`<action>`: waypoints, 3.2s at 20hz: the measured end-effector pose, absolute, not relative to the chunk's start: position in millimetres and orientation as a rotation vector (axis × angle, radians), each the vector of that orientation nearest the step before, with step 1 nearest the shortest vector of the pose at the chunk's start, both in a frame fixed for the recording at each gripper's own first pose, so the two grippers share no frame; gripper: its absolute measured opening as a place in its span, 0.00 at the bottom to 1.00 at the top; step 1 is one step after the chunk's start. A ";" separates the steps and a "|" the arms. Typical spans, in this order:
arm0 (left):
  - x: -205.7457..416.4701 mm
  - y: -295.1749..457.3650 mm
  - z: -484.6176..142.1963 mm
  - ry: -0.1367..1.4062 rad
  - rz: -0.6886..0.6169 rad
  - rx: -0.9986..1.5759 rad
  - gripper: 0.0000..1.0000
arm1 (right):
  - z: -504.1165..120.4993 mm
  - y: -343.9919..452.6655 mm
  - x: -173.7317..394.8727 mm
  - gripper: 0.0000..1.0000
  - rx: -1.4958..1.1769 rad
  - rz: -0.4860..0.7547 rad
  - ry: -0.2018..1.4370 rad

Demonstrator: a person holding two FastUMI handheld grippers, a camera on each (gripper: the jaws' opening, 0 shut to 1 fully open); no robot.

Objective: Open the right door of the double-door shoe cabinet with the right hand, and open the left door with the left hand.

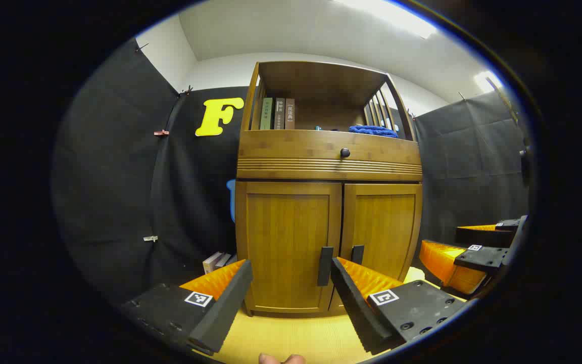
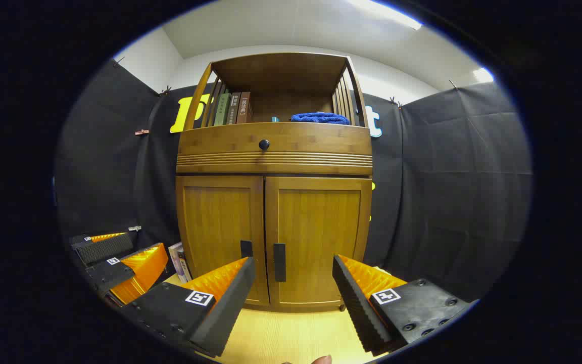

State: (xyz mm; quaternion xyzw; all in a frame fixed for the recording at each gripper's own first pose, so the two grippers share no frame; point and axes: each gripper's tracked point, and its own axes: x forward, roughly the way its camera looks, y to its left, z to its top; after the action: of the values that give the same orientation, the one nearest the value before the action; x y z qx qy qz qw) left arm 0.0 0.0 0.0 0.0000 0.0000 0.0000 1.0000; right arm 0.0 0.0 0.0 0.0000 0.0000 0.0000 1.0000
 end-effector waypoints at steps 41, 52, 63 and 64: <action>9.3 62.2 -47.8 0.096 0.075 0.055 0.97 | -151.1 21.8 206.7 0.95 0.016 0.061 0.290; -27.8 99.7 -61.7 0.146 0.187 0.045 0.97 | -162.3 26.4 236.8 0.28 0.005 0.057 0.292; -47.8 71.2 -52.4 0.127 0.167 0.071 0.97 | -164.7 28.9 238.6 0.28 0.085 0.107 0.301; -48.9 67.2 -51.3 0.125 0.159 0.074 0.96 | -164.4 30.0 238.2 0.28 0.098 0.105 0.300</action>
State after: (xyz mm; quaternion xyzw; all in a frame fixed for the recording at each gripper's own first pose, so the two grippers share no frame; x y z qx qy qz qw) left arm -48.9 67.2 -51.3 0.0367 0.0626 0.0792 0.9942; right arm 238.2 30.0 -164.4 0.0488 0.1491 0.0520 0.9862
